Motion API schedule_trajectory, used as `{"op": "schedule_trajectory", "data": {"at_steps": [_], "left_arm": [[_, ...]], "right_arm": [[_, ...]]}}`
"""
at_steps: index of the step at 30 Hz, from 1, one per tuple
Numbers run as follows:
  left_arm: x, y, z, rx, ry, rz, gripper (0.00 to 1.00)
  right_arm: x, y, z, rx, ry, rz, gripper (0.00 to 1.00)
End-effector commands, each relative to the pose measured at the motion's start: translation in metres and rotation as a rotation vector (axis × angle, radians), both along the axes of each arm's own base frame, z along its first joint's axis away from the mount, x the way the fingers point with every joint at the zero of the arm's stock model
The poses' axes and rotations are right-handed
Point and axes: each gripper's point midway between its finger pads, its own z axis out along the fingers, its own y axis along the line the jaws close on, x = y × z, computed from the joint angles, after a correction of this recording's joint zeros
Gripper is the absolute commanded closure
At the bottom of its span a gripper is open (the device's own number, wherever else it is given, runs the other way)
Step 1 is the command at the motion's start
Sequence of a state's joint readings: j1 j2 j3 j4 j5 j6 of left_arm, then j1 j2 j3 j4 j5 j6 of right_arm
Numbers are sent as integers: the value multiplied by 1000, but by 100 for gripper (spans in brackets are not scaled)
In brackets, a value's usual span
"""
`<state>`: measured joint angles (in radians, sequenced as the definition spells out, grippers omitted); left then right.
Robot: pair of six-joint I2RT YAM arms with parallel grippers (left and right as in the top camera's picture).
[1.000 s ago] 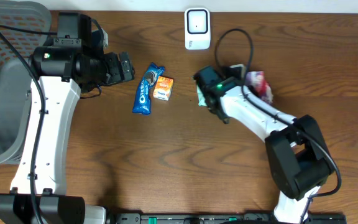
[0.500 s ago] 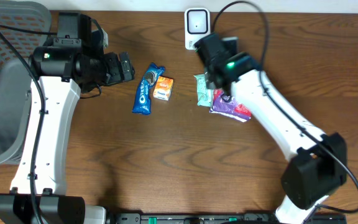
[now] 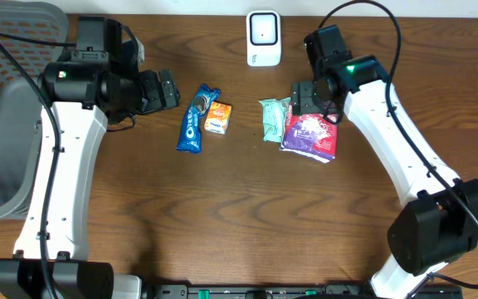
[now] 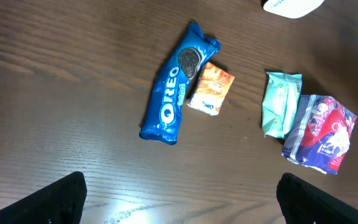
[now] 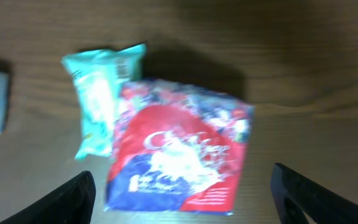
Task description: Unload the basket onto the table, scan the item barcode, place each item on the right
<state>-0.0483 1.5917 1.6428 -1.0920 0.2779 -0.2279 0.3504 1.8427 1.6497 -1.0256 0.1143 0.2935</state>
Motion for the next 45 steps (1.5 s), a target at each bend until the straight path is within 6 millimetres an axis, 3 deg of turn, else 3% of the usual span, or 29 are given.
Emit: {"op": "schedule_trajectory", "data": {"at_steps": [1,9,14,20,24,30,32,39,45], "left_arm": [[1,3,-3,13,4,0,2],[1,3,-3,13,4,0,2],[1,3,-3,13,4,0,2],[1,3,-3,13,4,0,2],[1,3,-3,13,4,0,2],[1,3,-3,13,4,0,2],[1,3,-3,13,4,0,2],[1,3,-3,13,4,0,2],[1,3,-3,13,4,0,2]], "right_arm": [[-6,20,-1,41,9,83,15],[-12,34,-32,-36,-33,48,5],[-18,32,-54,-111,-70,-1,7],[-17,28,-68,-143,-124,-62,16],[-22,24,-81,-143,-117,-80,29],[-25,10,-98,-185,-151,-134,30],[-25,6,-99,-188,-145,-141,37],[-15,-1,-86,-111,-103,-171,99],[5,-2,-53,124,-39,-99,99]]}}
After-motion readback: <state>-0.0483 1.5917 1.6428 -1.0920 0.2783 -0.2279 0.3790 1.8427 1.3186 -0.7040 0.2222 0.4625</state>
